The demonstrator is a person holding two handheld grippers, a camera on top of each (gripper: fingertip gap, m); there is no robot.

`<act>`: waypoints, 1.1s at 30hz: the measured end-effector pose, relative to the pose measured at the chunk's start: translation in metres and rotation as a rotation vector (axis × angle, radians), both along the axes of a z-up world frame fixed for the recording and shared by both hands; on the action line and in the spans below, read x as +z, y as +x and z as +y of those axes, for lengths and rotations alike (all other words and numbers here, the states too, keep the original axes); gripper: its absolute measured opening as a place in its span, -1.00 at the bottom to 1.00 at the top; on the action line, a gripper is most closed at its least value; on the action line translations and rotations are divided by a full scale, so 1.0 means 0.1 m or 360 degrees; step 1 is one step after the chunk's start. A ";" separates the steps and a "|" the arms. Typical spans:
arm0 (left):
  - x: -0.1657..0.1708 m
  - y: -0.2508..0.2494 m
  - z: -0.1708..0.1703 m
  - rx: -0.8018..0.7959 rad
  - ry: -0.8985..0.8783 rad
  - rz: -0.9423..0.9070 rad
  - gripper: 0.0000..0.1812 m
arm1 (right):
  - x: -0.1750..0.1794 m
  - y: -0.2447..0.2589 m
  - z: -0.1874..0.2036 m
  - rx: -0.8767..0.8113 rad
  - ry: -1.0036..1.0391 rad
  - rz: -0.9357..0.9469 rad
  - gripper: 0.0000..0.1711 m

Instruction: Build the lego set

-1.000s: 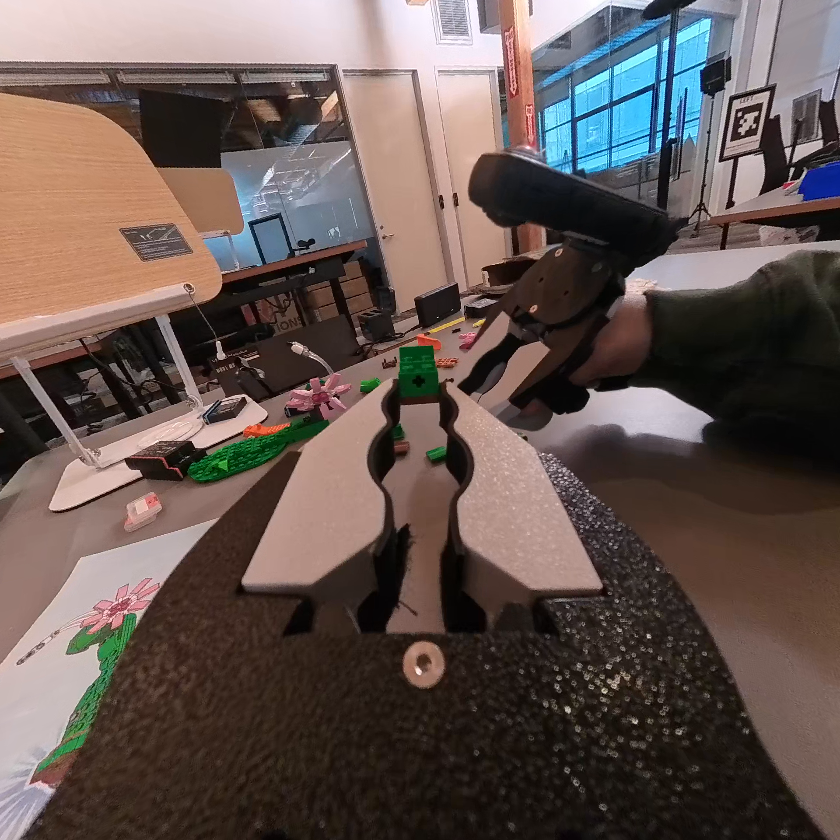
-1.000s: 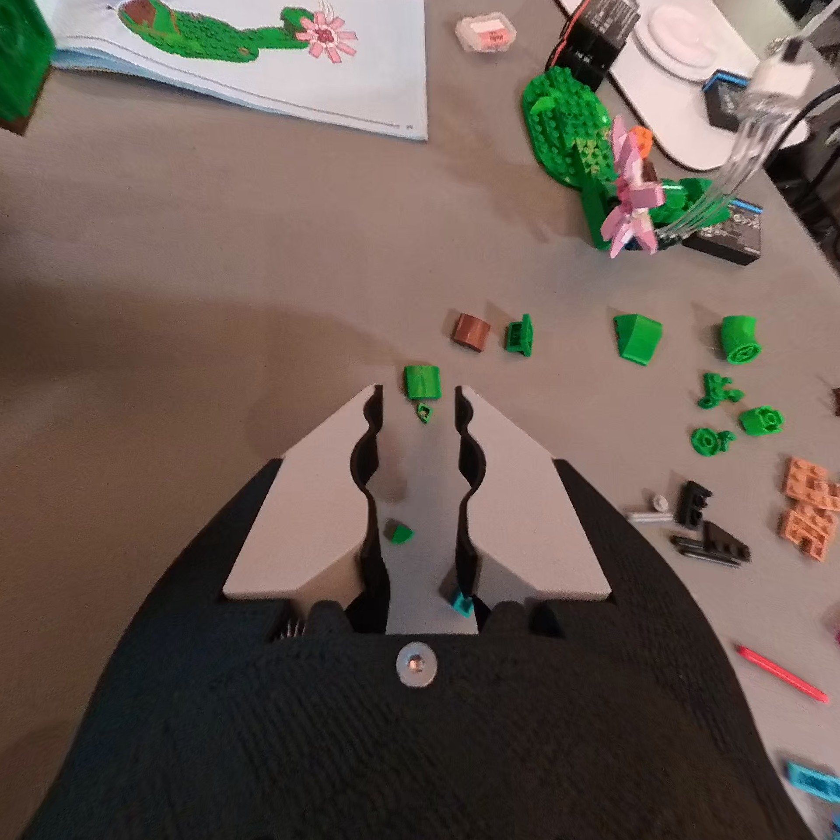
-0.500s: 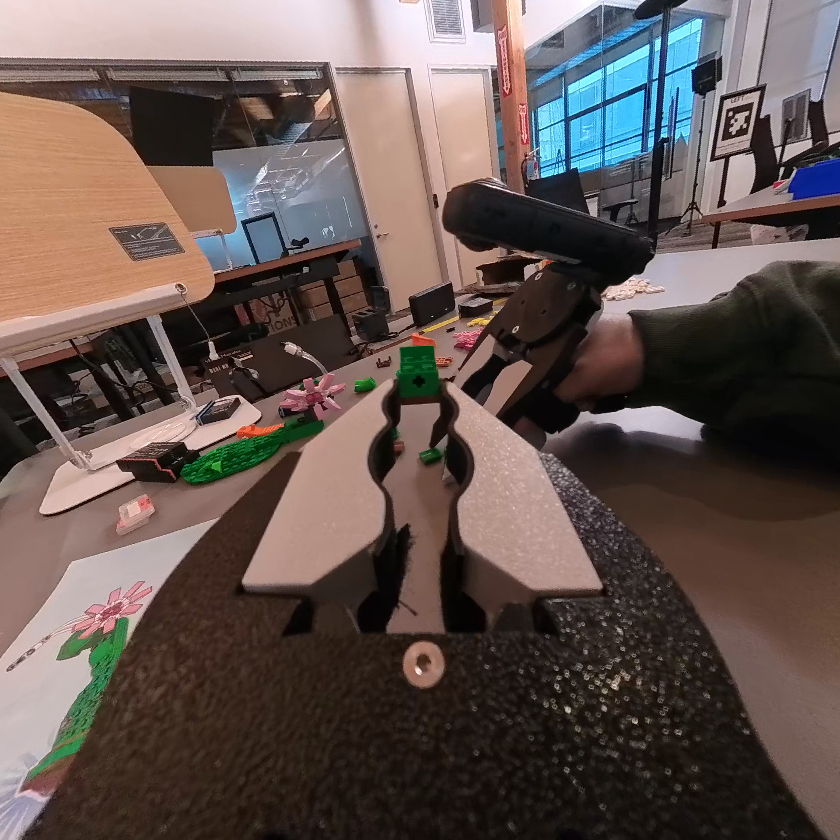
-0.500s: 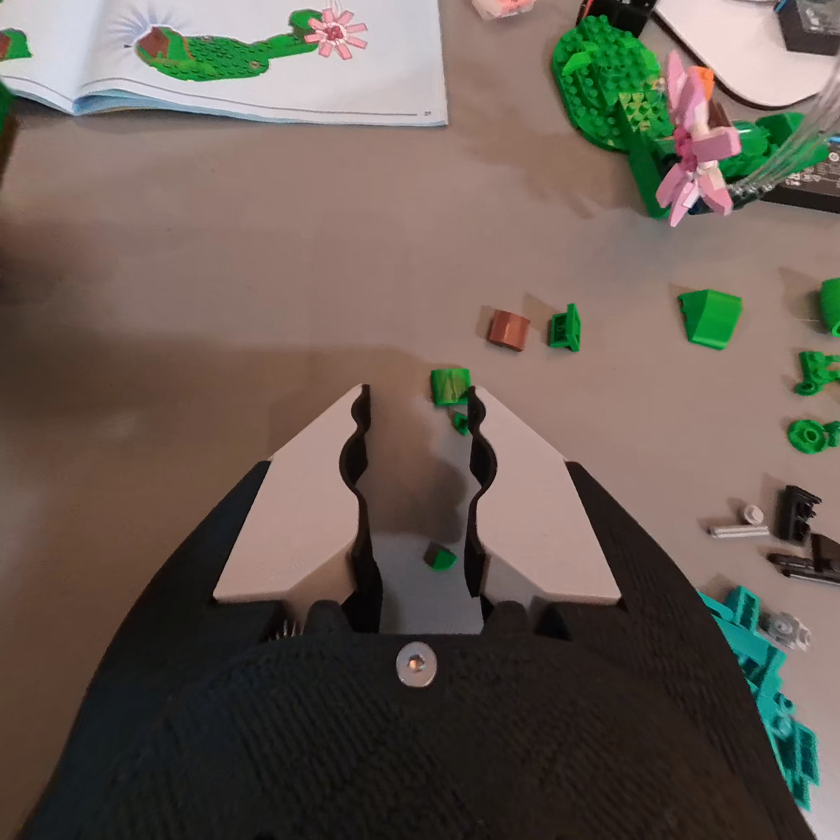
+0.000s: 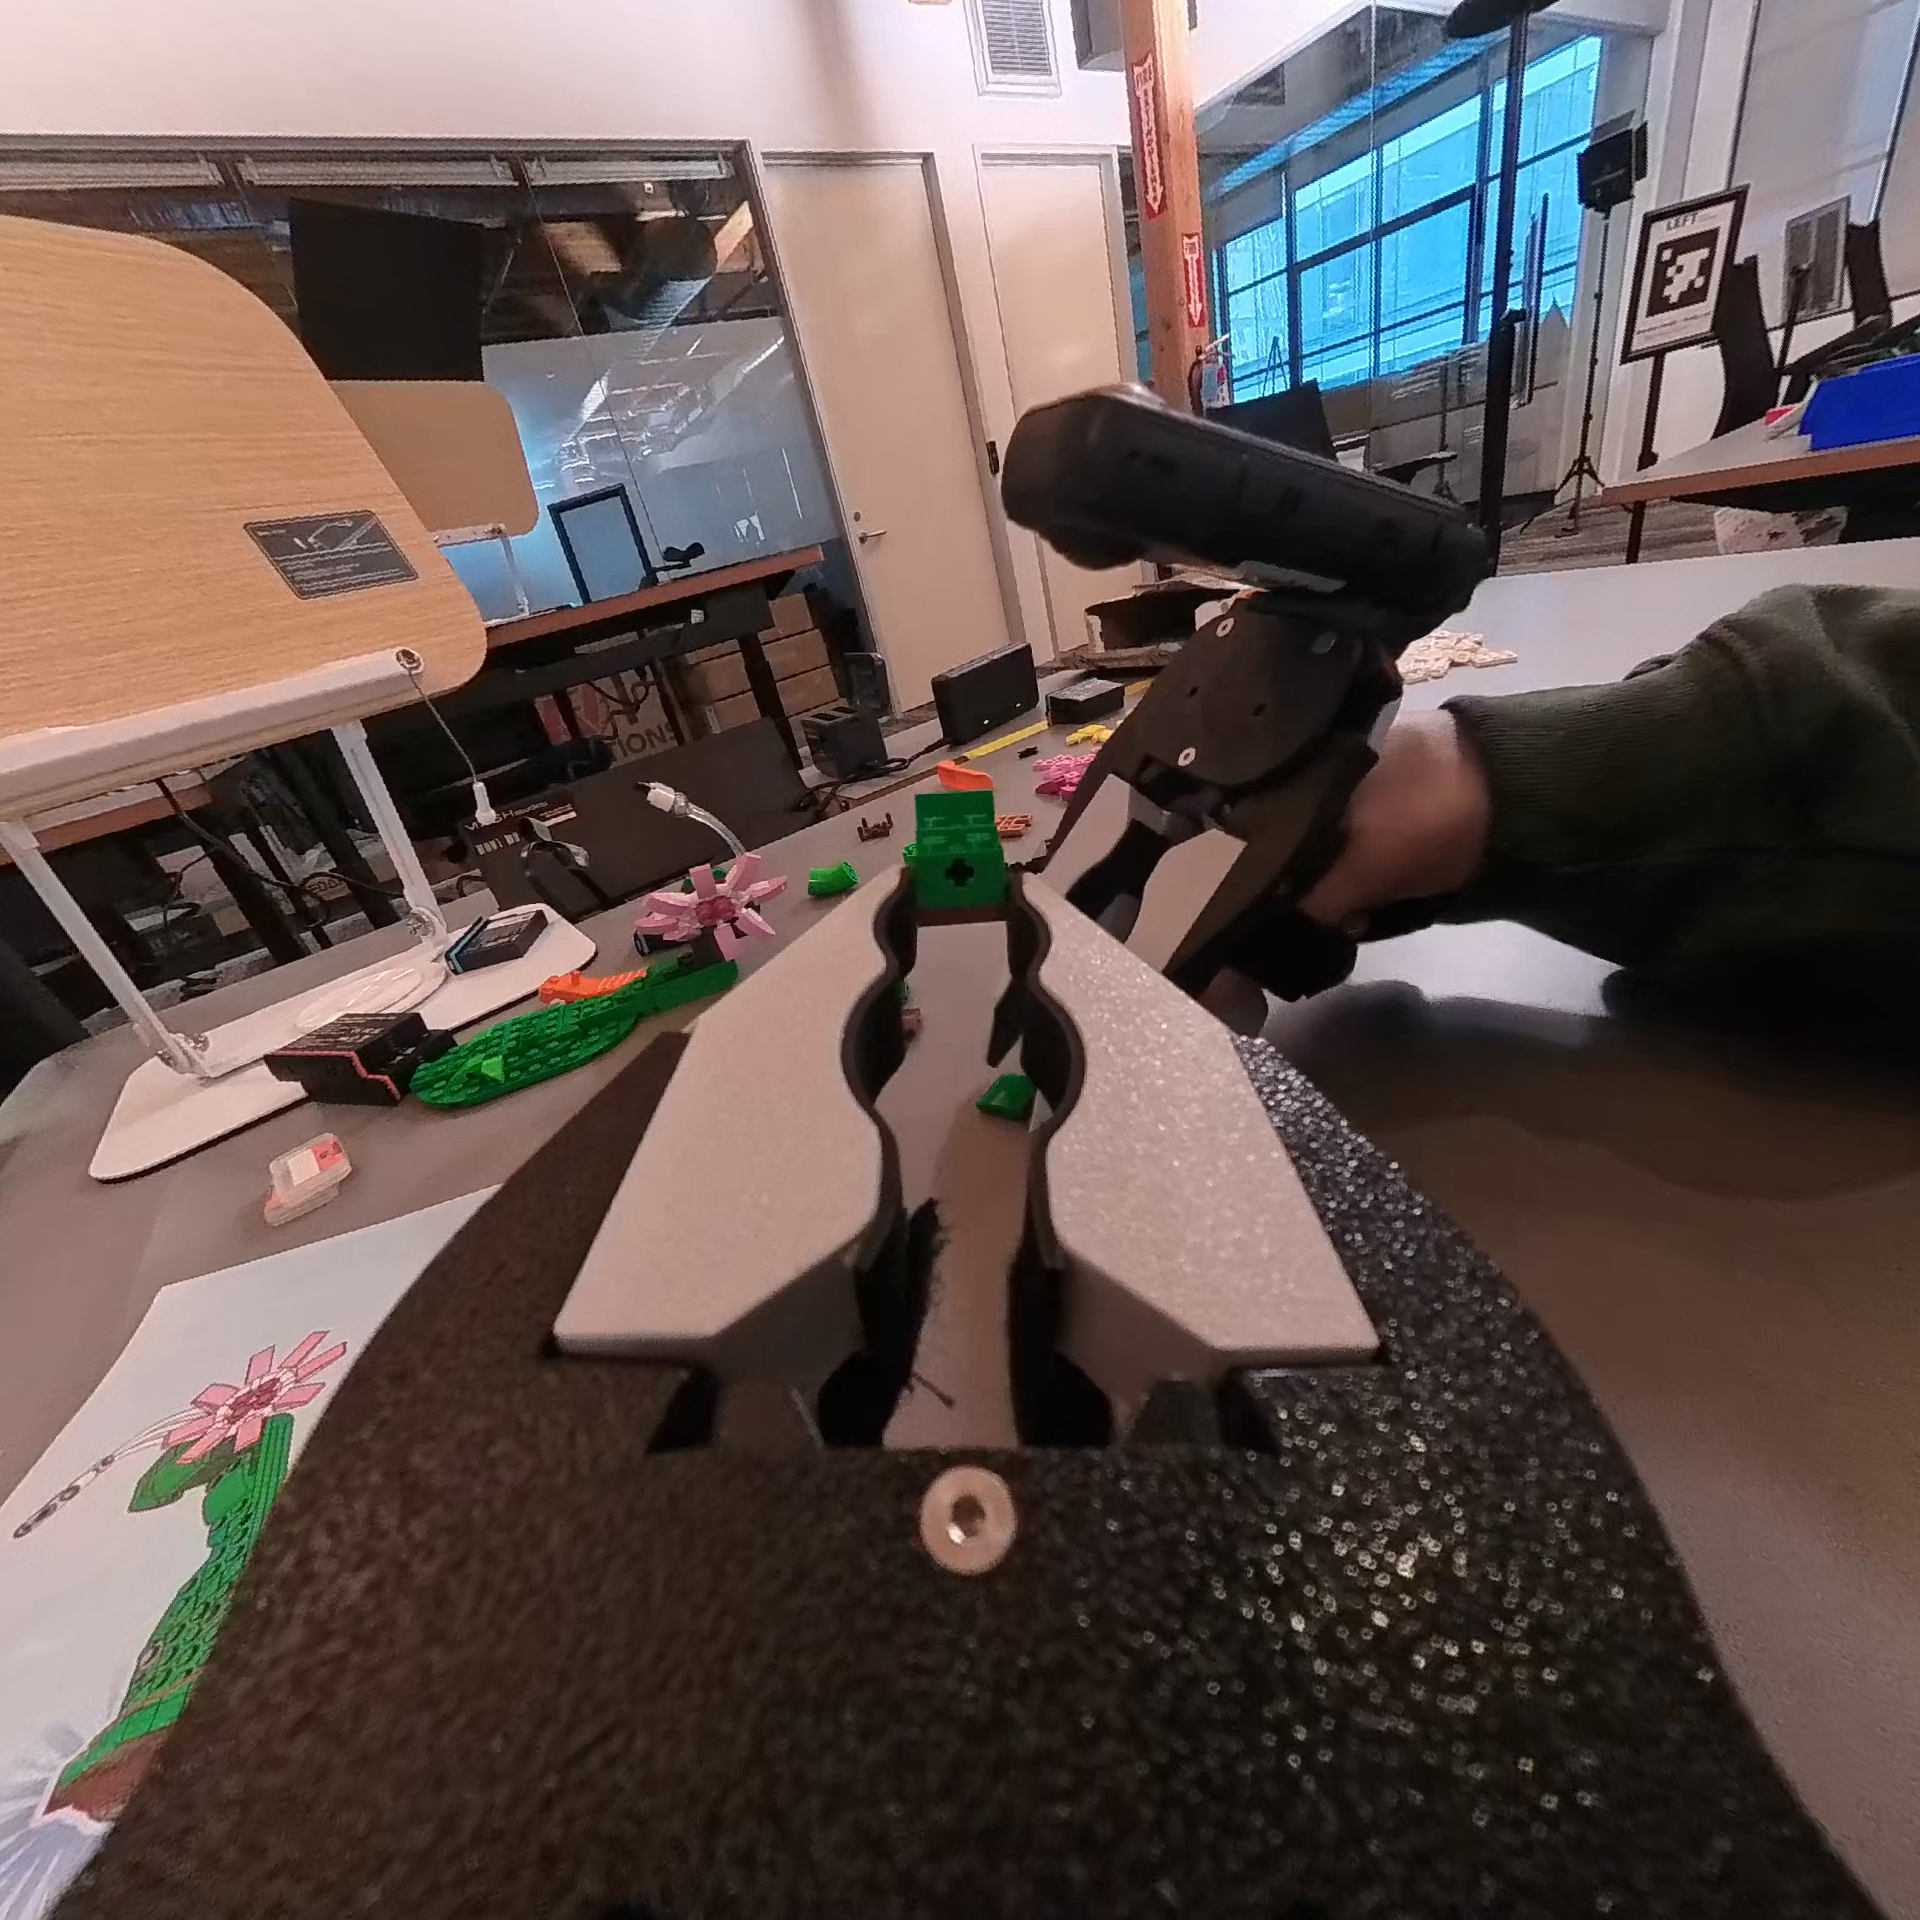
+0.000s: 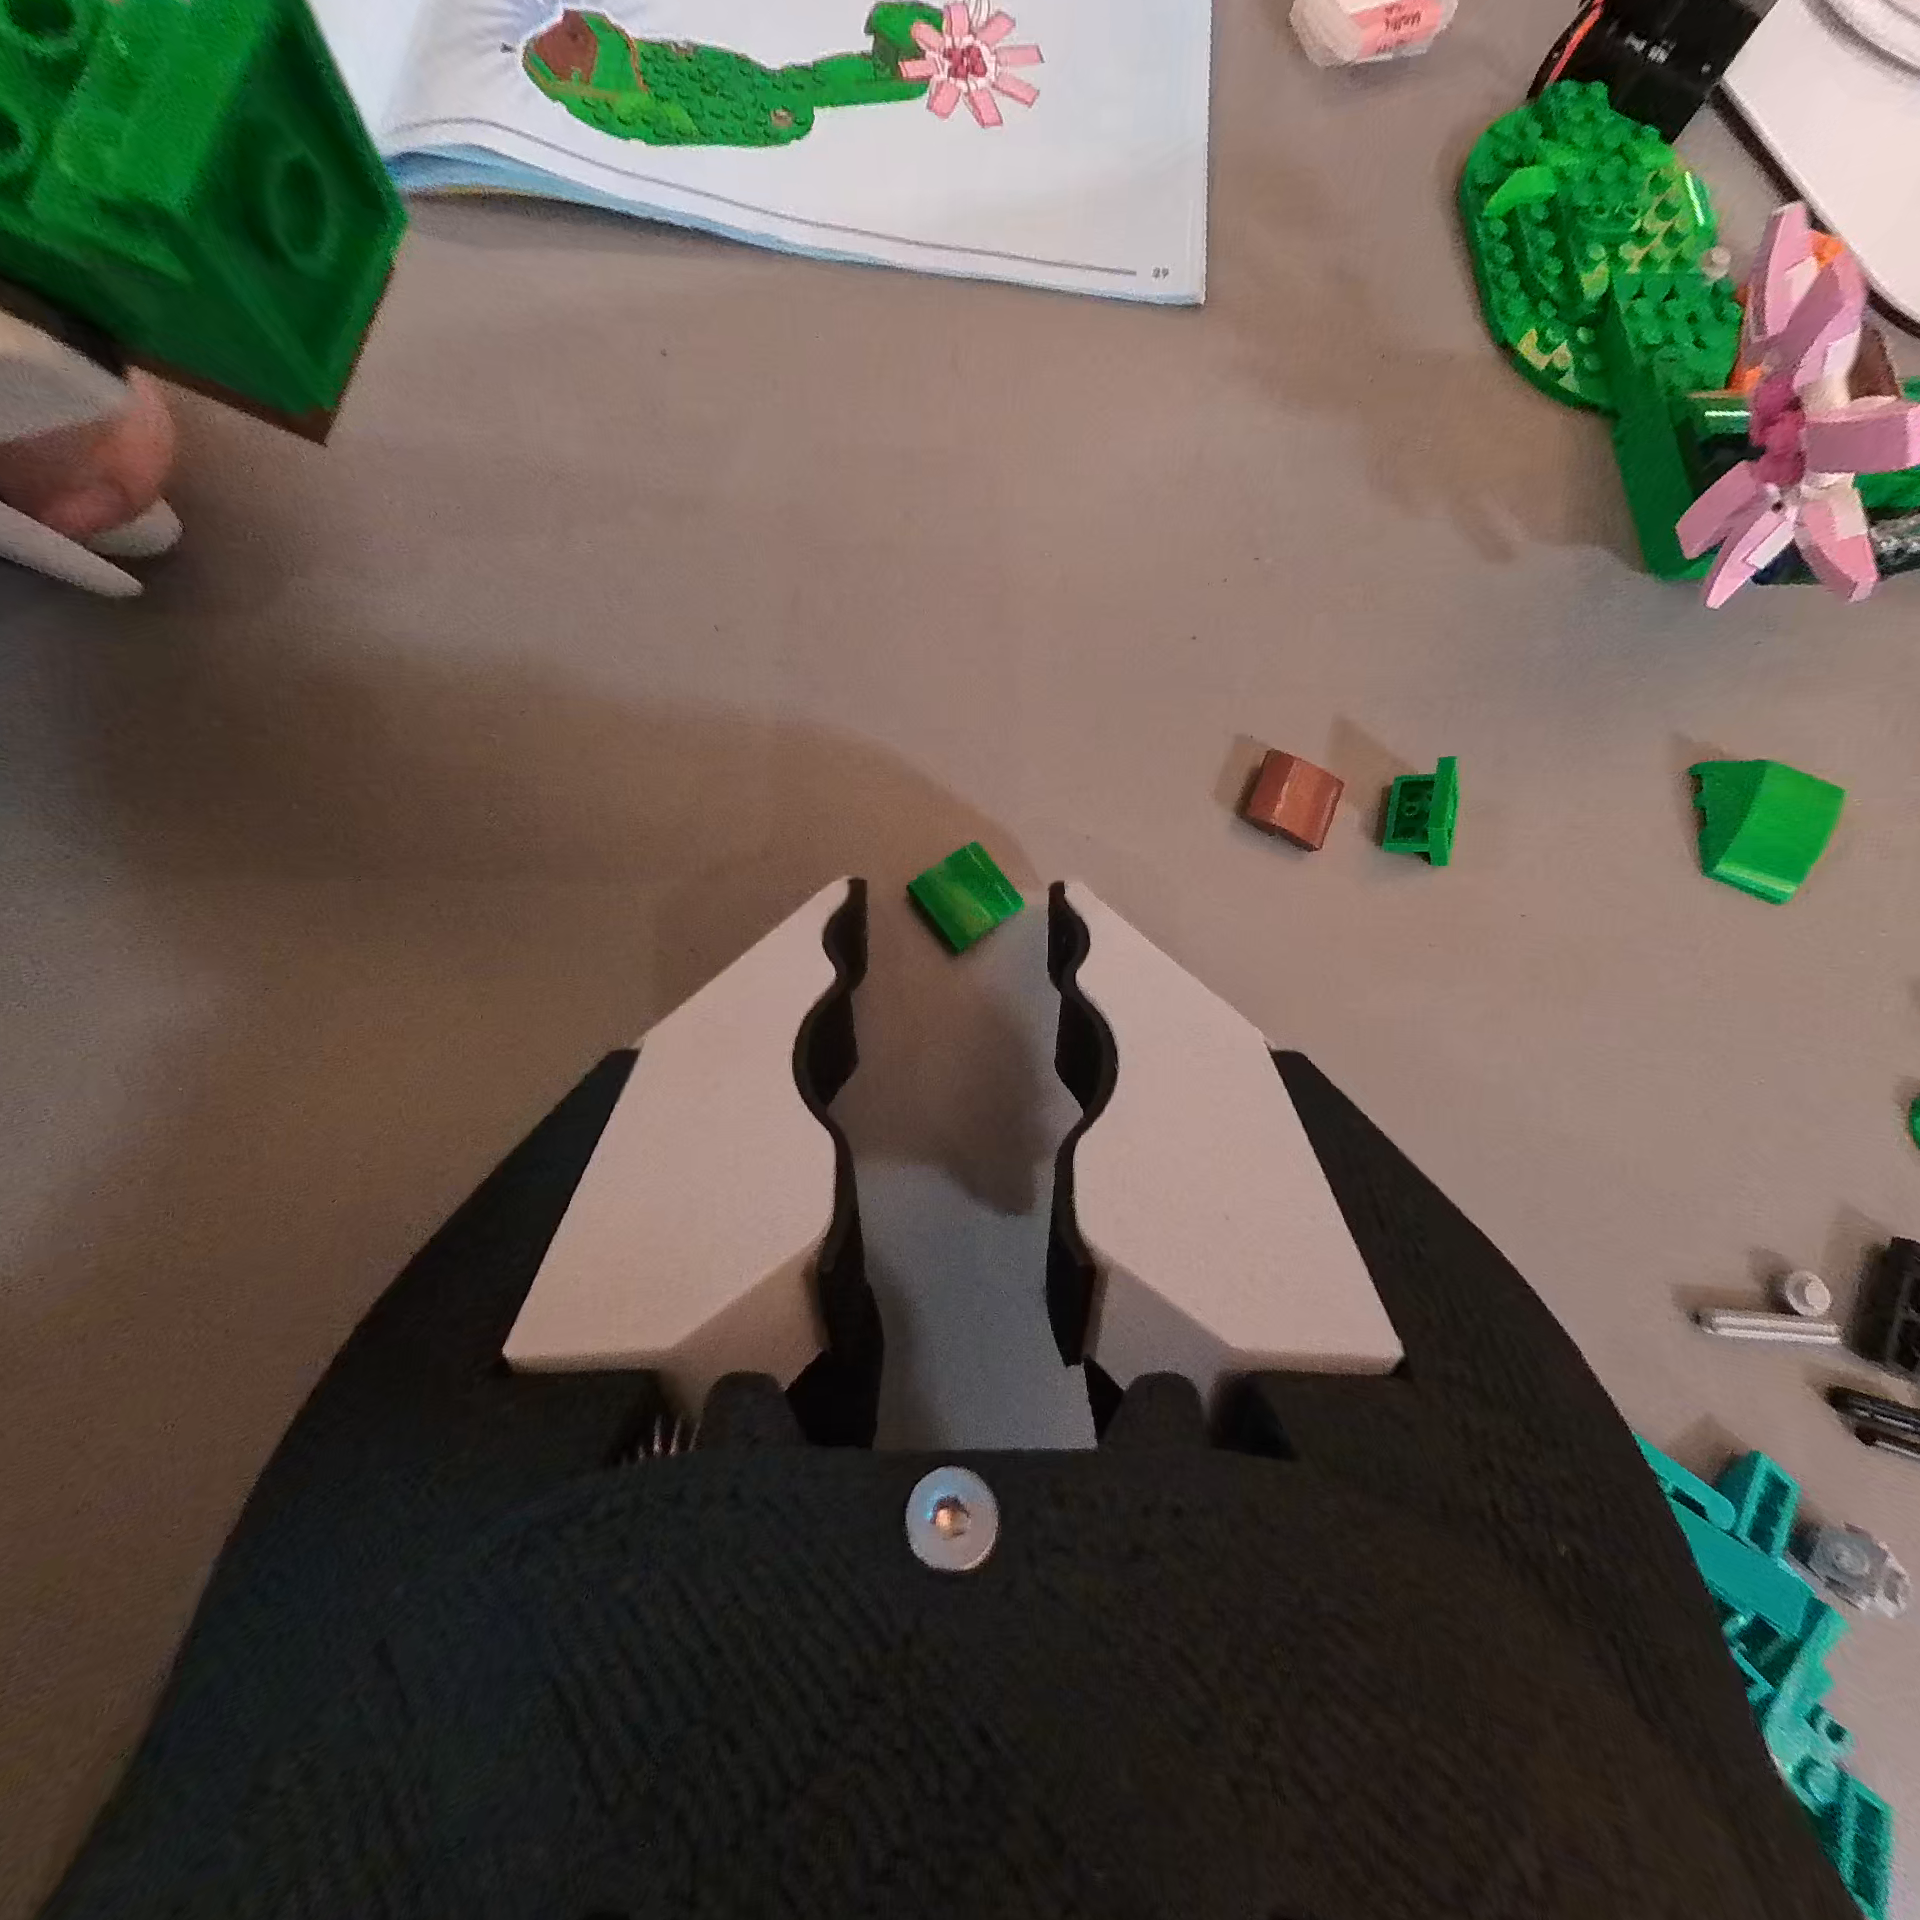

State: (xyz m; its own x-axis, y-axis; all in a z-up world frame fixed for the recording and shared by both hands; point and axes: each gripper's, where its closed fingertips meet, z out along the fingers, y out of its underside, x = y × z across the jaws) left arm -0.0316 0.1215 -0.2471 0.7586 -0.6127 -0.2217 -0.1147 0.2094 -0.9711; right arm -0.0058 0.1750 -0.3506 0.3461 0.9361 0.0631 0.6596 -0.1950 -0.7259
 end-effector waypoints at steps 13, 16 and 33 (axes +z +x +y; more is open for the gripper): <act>-0.01 0.01 0.00 -0.0001 -0.0001 0.0013 -0.85 | 0.08 -0.02 0.07 -0.0165 -0.0014 0.0076 -0.61; -0.01 0.01 0.00 -0.0003 0.0000 0.0018 -0.85 | 0.01 -0.05 0.08 -0.0190 0.0096 -0.0017 -0.58; -0.01 0.01 0.00 -0.0009 -0.0001 0.0010 -0.85 | 0.05 0.05 0.09 -0.0190 -0.0078 0.0072 -0.83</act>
State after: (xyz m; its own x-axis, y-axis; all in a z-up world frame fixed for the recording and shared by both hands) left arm -0.0308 0.1219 -0.2478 0.7538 -0.6169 -0.2263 -0.1199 0.2095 -0.9704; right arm -0.0013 0.1837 -0.3460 0.4569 0.8895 -0.0002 0.5962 -0.3064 -0.7421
